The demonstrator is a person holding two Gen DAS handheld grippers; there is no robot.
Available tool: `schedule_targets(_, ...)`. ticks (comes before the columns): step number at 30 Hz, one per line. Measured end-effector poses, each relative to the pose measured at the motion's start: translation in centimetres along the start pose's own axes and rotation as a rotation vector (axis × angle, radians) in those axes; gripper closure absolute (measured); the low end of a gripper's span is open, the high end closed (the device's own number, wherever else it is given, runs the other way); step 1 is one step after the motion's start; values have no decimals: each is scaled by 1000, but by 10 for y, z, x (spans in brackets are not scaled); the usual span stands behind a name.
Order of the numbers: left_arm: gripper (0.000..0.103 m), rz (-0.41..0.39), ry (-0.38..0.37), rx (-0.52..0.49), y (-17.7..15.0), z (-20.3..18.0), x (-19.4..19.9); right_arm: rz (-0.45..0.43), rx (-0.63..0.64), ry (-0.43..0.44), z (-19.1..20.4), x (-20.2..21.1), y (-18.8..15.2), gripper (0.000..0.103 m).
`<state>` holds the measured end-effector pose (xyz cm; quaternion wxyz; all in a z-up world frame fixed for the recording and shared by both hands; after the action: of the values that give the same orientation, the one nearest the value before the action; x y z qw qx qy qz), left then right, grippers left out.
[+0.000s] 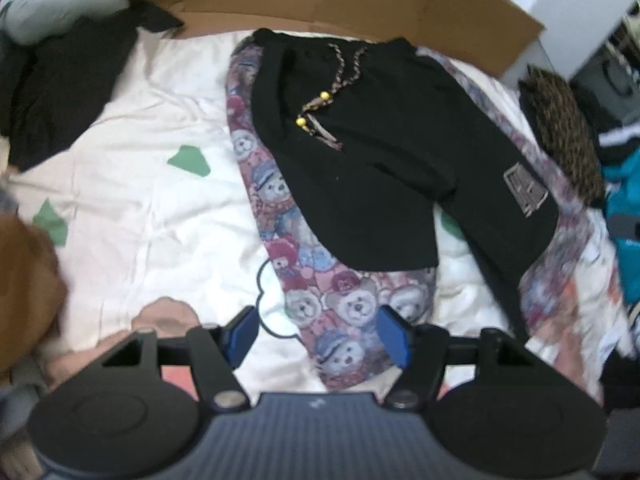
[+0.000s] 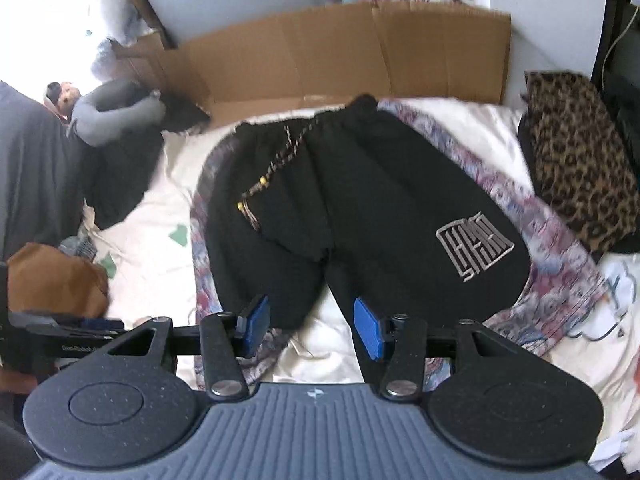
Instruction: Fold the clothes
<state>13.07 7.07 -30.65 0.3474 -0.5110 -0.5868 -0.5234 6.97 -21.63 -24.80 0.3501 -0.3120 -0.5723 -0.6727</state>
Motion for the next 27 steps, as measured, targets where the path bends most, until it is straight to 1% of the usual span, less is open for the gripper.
schedule_targets(2,35,26,-22,-12,-2,0,-9,2,-11,3,-2,-10,-7,49)
schedule_targets(5,35,34,-28,-26,-6,2,-20,1,-45,15,-5,-23,-17,49)
schedule_targets(7,35,38,-35,-11,-8,6,-28,15,-58,26,-6,-33,-23,50)
schedule_targets(10,35,23,-55,25,-9,11,-35,48,-62,62,-5,-50,-34,52)
schedule_targets(16,35,-46,-78,85,-6,15,-42,84,-34,59,-4,-78,-51,52)
schedule_targets(19,35,-60,-100,76,-7,10,-49,84,-40,70,-5,-87,-58,52)
schedule_targets(23,35,-44,-140,101,-10,9,-61,74,-92,81,-7,-98,-65,52)
schedule_targets(27,35,-32,-137,115,-18,14,-75,82,-131,97,-3,-110,-74,52)
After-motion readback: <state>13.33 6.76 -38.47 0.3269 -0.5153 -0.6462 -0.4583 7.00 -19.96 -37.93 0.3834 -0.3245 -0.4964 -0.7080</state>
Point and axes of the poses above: each gripper's, at about its wrist camera, not at the fingertips, and x roughly against the way its jaws point, z to its left, y to its top, the point moved 5 cm from there along -x, roughly the way its jaws point, and after that the axes turned 14 degrees about x, right-handed, at the moved point
